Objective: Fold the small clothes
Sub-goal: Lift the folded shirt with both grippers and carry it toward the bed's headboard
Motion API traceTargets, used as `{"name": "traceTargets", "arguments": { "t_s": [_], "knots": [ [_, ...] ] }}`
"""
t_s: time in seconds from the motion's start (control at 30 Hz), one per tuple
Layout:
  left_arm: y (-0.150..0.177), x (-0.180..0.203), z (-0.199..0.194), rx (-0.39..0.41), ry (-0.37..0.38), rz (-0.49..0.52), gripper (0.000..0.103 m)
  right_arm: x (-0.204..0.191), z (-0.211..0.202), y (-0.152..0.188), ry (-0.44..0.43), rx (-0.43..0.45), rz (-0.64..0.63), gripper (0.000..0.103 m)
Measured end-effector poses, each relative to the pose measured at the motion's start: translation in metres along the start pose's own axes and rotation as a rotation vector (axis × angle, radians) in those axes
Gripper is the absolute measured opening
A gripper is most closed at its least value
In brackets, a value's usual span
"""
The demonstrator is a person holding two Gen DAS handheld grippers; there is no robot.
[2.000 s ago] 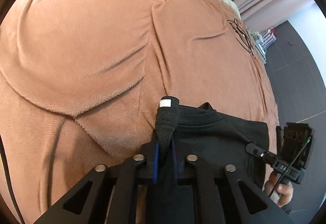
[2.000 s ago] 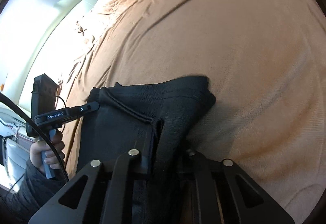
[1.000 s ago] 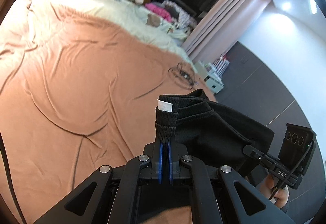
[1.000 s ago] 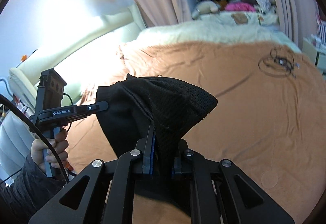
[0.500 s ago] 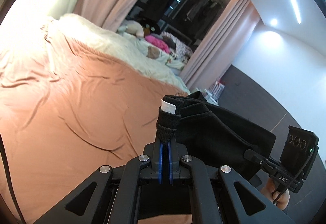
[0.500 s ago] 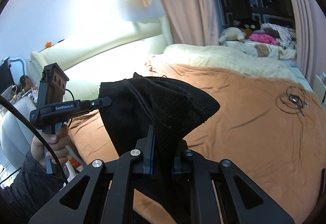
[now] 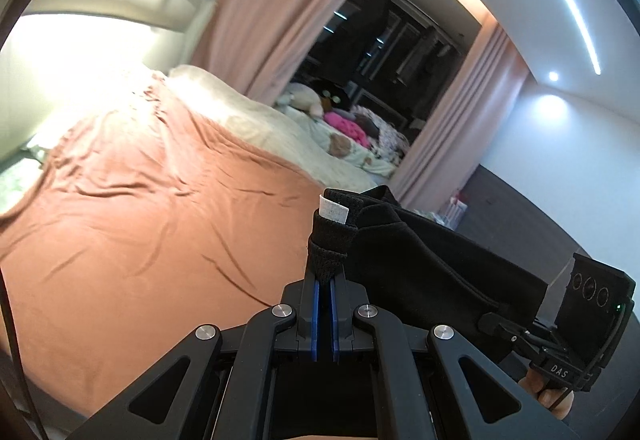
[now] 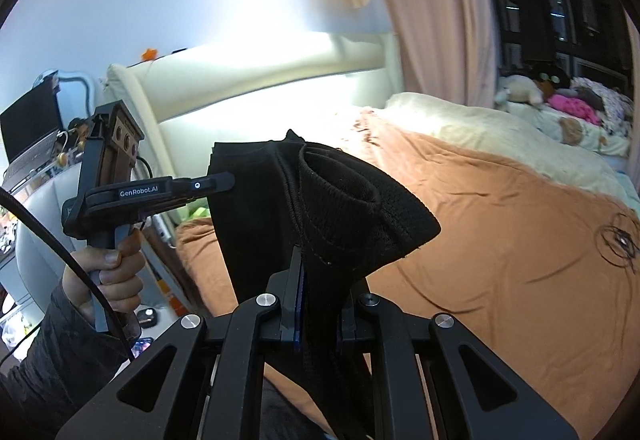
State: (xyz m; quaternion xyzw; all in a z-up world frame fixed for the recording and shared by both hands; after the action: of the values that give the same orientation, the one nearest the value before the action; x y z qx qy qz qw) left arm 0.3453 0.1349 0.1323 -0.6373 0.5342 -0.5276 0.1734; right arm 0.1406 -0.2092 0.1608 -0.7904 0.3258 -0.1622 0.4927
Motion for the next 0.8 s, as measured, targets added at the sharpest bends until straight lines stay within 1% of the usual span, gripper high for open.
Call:
{"name": "traceTargets", "arguments": {
  "t_s": [0.03,0.1,0.13,0.23,0.4,0.53,0.63,0.8],
  "knots": [
    [-0.001,-0.007,-0.005,0.004,-0.007,-0.002,0.004,0.007,0.012,-0.007,-0.008,-0.002,0.002,0.007],
    [-0.006,-0.026,-0.018,0.011,-0.024,-0.01,0.004,0.001,0.026,-0.009,-0.028,-0.009,0.0,0.007],
    [-0.008,-0.033,-0.021,0.013,-0.034,-0.01,0.004,0.008,0.038,-0.015,-0.031,-0.012,-0.001,0.007],
    [-0.017,-0.06,-0.041,0.031,-0.072,0.004,0.004,0.004,0.056,-0.018,-0.056,-0.018,-0.002,0.007],
    [-0.038,-0.099,-0.065,0.07,-0.123,0.004,0.004,-0.01,0.086,-0.024,-0.108,-0.026,-0.015,0.007],
    [-0.045,-0.13,-0.085,0.087,-0.164,-0.014,0.004,-0.023,0.111,-0.025,-0.158,-0.038,-0.022,0.007],
    [-0.054,-0.157,-0.096,0.093,-0.211,-0.017,0.004,-0.031,0.131,-0.025,-0.209,-0.05,-0.03,0.007],
    [-0.068,-0.211,-0.111,0.11,-0.288,-0.04,0.004,-0.039,0.162,-0.022,-0.269,-0.059,-0.045,0.007]
  ]
}}
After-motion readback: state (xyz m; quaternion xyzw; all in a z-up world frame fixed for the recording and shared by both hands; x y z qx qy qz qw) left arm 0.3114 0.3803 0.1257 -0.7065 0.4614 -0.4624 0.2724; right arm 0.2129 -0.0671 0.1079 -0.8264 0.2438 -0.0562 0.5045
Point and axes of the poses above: each gripper's, at about its wrist camera, not at the fingertips, and z roughly the way its jaws point, x to its right, y to its underside, the point moved 8 cm from there along z, roughly the way its jaws point, and after that the axes turned 3 degrees about -y, right-handed, at the moved point
